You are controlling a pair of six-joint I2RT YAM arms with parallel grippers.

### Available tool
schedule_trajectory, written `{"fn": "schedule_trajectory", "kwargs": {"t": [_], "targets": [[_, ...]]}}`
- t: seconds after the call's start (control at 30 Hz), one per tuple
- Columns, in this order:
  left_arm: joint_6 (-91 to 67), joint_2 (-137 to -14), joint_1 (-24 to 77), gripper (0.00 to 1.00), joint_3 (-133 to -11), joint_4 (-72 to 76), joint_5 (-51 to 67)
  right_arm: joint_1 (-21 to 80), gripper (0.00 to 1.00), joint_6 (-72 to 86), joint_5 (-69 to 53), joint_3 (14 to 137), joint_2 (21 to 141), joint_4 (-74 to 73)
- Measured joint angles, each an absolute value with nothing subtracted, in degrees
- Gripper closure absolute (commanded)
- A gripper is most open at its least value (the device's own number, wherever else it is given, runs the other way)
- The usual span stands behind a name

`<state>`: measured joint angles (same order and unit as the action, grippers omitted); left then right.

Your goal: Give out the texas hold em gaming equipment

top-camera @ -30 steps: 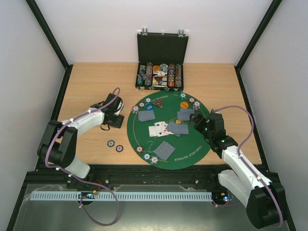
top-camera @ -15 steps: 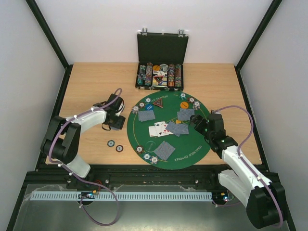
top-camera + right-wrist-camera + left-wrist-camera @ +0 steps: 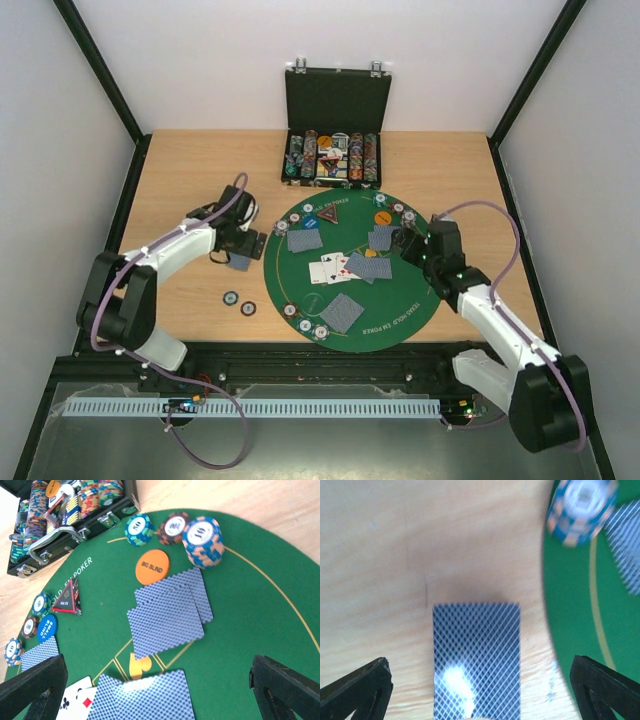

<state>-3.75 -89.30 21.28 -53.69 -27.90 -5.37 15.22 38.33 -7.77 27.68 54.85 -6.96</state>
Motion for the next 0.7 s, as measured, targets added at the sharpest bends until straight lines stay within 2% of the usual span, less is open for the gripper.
{"fn": "schedule_trajectory", "kwargs": {"t": [0.23,0.37,0.57,0.7], "targets": [[-7.51,-83.57,20.12,0.01,-62.11,-23.09,-2.68,15.14,0.01,30.33,-5.02,36.25,66.39,-3.01],[-10.74,-80.47,14.81,0.01,-61.19,-14.81,-0.45,11.99,0.01,25.85,-2.02,39.33,70.78,0.99],[-16.71,-71.99,-0.54,0.01,-45.74,2.68,0.82,-0.69,0.01,23.42,-1.17,36.73,70.32,9.93],[-18.76,-63.79,-5.61,0.01,-30.46,15.31,-2.87,-2.76,0.01,21.65,1.15,28.12,67.09,18.81]]}}
